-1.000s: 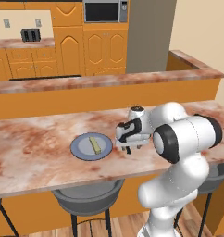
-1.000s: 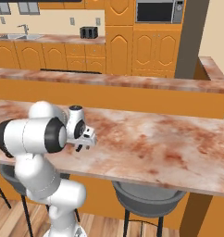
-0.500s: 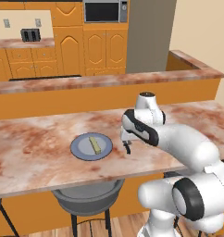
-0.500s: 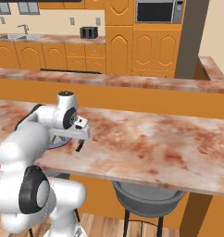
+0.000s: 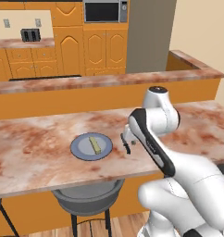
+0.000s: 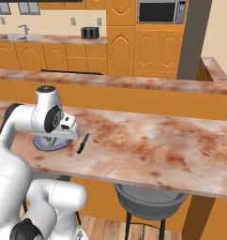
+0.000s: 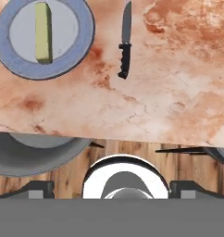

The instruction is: Retrieve the butter from the fridge and place it on a plate on the dining table. Then retrieve the butter knife by the fridge and place it near the plate.

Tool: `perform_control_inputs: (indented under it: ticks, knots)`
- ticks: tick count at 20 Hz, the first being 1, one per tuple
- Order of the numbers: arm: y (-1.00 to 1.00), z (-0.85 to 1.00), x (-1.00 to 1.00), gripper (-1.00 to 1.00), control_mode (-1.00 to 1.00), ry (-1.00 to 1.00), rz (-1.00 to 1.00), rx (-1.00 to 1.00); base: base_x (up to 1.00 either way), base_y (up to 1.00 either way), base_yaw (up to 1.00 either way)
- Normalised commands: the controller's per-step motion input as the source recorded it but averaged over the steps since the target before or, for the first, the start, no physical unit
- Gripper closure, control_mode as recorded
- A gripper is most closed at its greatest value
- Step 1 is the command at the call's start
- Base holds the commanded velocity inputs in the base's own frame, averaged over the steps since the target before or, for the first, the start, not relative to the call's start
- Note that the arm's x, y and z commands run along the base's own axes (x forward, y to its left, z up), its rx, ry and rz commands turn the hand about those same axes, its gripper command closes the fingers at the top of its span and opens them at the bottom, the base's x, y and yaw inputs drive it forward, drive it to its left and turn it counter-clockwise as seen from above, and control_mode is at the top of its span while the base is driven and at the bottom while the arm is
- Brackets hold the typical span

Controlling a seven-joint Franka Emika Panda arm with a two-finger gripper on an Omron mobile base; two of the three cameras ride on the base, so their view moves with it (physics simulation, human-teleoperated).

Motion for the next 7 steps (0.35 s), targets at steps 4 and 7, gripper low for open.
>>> perform_control_inputs:
  ticks: [4, 7]
  knots:
    - [0.10, 0.45, -0.31, -1.00, -1.00, -0.10, 0.02, 0.00, 0.00, 0.00, 0.00]
    - [0.16, 0.18, -0.19, -1.00, -1.00, -0.08, 0.05, 0.00, 0.00, 0.00, 0.00]
